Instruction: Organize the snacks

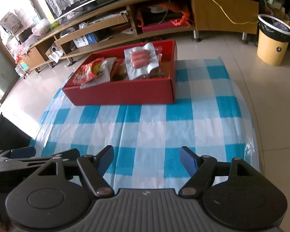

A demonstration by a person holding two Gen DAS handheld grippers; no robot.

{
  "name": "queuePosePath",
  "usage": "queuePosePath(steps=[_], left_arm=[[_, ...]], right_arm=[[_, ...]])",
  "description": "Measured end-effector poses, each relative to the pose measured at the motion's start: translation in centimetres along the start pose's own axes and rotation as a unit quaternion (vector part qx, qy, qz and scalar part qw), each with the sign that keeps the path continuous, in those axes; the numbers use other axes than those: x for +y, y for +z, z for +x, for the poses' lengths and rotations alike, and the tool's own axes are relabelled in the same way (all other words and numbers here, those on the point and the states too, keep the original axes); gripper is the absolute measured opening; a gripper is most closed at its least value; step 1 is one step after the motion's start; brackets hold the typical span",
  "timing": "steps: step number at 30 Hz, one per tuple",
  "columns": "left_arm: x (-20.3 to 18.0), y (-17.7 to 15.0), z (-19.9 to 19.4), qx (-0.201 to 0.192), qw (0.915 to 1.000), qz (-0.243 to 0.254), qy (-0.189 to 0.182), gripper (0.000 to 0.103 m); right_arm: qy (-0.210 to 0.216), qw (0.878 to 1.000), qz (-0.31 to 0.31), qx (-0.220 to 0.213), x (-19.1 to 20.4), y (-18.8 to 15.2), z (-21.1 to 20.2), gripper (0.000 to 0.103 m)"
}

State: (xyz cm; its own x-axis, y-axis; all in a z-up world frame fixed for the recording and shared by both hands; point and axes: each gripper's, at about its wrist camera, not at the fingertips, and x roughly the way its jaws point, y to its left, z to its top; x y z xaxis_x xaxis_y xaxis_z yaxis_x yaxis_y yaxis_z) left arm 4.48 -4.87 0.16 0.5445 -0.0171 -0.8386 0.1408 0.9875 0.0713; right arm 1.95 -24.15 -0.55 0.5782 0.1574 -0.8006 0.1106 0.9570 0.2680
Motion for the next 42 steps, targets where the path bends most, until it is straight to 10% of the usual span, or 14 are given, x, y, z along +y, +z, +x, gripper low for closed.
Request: queuePosePath(steps=[42], left_arm=[[0.4,-3.3,-0.9,0.015,0.9996,0.016,0.016,0.102]], right_arm=[[-0.011,0.999,-0.01,0.03,0.2,-3.3,-0.1,0.076]])
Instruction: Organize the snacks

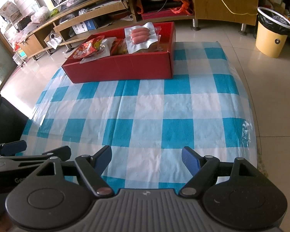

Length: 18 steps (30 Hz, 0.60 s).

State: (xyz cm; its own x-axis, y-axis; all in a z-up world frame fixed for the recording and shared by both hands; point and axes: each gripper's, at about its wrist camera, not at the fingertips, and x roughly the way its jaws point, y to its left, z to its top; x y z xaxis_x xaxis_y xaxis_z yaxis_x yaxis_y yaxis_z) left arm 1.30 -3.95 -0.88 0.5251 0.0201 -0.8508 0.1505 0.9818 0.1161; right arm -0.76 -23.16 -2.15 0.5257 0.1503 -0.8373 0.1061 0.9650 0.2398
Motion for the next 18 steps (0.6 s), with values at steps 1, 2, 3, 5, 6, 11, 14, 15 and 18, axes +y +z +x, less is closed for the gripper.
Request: queuePosePath(steps=[1,2,3,5,6,11,14,15,18], left_arm=[[0.0,-0.05,0.03,0.0,1.0,0.001,0.001,0.102],[-0.01,-0.09,0.03,0.0,1.0,0.002,0.002,0.102],[-0.05,-0.13,0.03,0.0,1.0,0.003,0.002,0.102],[-0.08,-0.18,0.02,-0.001,1.0,0.004,0.003,0.102],[-0.09,-0.15,0.04,0.0,1.0,0.004,0.002,0.102],[-0.06,-0.12,0.03,0.0,1.0,0.004,0.001,0.102],[-0.07,-0.14,0.03,0.001,1.0,0.004,0.001,0.102],[-0.07,-0.1,0.04,0.001,1.0,0.003,0.0,0.102],[0.0,-0.04,-0.01,0.0,1.0,0.001,-0.003,0.103]], right_arm=[[0.0,1.0,0.0,0.001,-0.01,-0.03,0.01,0.076],[-0.001,1.0,-0.001,0.001,-0.02,-0.04,0.04,0.076],[-0.001,1.0,-0.001,0.003,-0.05,-0.06,0.08,0.076],[-0.001,1.0,-0.001,0.004,-0.09,-0.07,0.16,0.076],[0.0,1.0,0.0,0.005,-0.11,-0.05,0.18,0.076],[0.0,1.0,-0.001,0.005,-0.12,-0.08,0.18,0.076],[0.0,1.0,-0.001,0.005,-0.12,-0.07,0.18,0.076],[-0.001,1.0,-0.001,0.005,-0.12,-0.08,0.18,0.076],[0.001,1.0,0.0,0.004,-0.13,-0.06,0.16,0.076]])
